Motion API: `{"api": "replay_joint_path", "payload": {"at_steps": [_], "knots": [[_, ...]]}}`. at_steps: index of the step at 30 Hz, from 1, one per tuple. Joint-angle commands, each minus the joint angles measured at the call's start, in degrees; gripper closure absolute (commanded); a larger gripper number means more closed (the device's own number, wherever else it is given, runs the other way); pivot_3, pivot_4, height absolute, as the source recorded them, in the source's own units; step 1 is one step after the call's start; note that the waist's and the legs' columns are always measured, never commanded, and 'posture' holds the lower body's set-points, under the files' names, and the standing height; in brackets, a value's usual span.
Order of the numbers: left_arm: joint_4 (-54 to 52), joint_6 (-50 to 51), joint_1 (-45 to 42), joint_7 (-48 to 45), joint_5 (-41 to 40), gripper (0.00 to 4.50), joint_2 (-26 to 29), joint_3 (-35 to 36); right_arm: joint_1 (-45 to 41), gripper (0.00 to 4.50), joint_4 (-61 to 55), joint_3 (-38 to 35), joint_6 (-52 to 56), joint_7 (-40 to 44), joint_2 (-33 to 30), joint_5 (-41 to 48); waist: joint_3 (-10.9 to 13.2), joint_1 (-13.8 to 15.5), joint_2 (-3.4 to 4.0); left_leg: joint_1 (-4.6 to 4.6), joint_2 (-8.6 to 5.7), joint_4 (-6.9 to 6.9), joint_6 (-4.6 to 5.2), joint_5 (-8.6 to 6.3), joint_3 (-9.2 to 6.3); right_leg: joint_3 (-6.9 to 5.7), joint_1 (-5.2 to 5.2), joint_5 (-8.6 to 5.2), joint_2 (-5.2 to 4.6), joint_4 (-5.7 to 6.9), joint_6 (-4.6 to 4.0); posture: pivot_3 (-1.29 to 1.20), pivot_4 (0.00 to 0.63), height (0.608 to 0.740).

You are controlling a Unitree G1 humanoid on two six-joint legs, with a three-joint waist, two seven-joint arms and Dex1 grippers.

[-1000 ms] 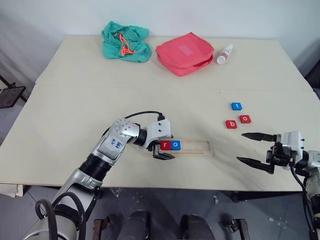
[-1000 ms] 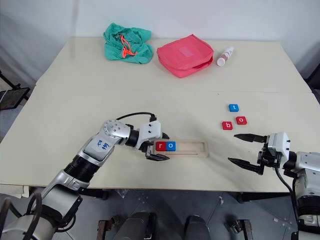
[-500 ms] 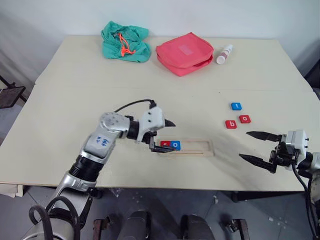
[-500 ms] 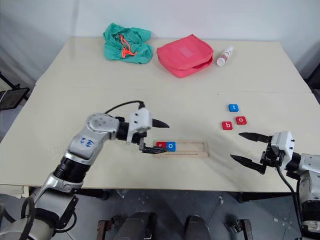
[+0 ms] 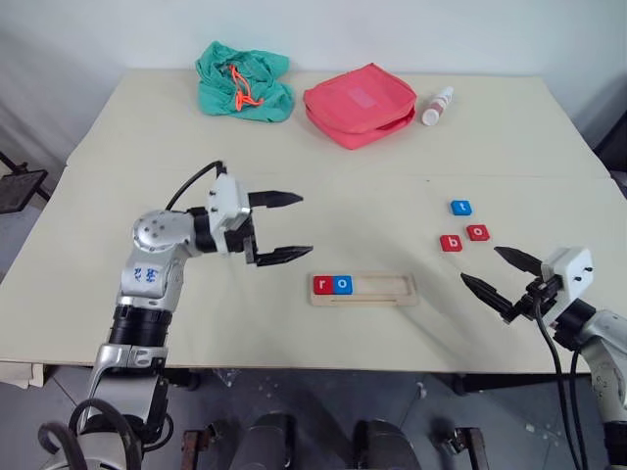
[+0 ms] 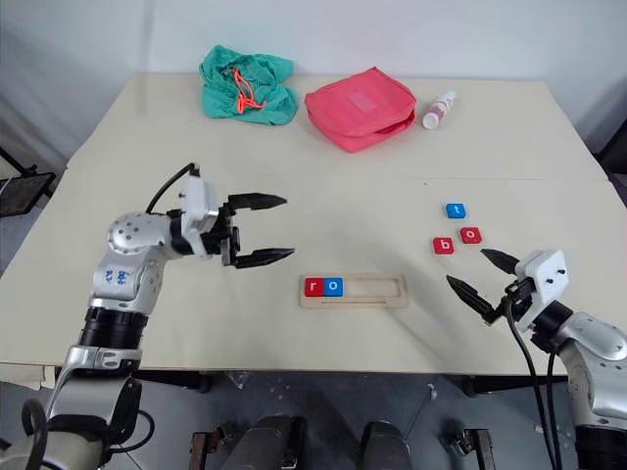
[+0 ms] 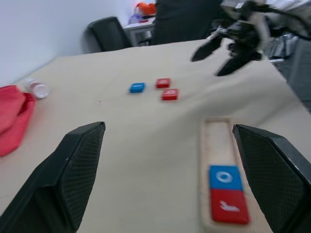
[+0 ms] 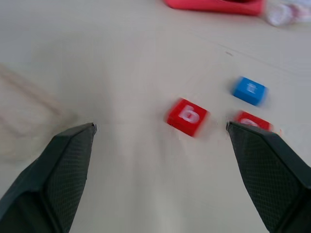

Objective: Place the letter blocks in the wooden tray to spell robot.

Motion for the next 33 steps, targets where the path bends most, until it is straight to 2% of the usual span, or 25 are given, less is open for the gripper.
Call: {"api": "replay_joint_path", "payload": {"at_steps": [1,4,6,13,22,33], "knots": [[0.2,-5.0,2.9,-4.6,-4.3,0.03,0.5,2.9,-0.2,0.0,-4.1,0.9,3.1,-4.6,0.9,-1.5,0.0,0.0,0.0,0.01,0.0,0.0,0.0,0.0,0.02,0.02,-0.01,0.0,0.0,0.02,0.0,0.0,0.15,0.74],[1.7,-7.0,6.4,-6.8,-5.0,0.03,1.0,3.2,-1.2,0.0,-6.7,1.9,9.5,-9.9,2.3,-1.7,0.0,0.0,0.0,0.0,0.0,0.02,0.0,0.0,0.02,0.02,-0.01,0.0,-0.01,0.03,0.0,0.0,0.15,0.74],[4.0,-9.7,9.0,-8.4,-3.9,0.03,1.5,2.7,-1.6,0.0,-9.8,2.8,17.7,-13.9,3.1,-0.8,0.0,0.1,0.02,0.01,-0.03,0.02,0.01,0.0,0.0,0.05,-0.01,0.0,-0.03,0.06,0.0,0.0,0.15,0.74],[8.7,-13.0,9.9,-12.1,-5.1,0.03,1.5,3.2,-3.9,0.0,-12.4,2.4,27.6,-19.4,4.2,-0.3,0.0,0.1,0.02,0.01,-0.06,0.04,0.02,0.0,-0.01,0.07,-0.01,0.0,-0.04,0.11,0.0,0.0,0.15,0.74],[14.5,-17.4,8.1,-15.7,-6.1,0.03,0.5,3.9,-5.3,0.0,-13.0,1.3,29.2,-21.5,5.7,0.2,0.0,-0.1,0.02,0.02,-0.03,0.0,0.01,0.0,0.04,0.06,-0.1,0.0,-0.03,0.19,0.0,0.0,0.15,0.74],[14.1,-17.2,7.6,-15.8,-6.1,0.03,0.2,3.4,-5.5,0.0,-13.4,1.3,29.1,-21.7,6.3,0.3,0.0,-0.1,0.02,0.02,-0.02,-0.01,0.01,0.0,0.05,0.07,-0.11,0.0,-0.03,0.2,0.0,0.0,0.15,0.74]]}}
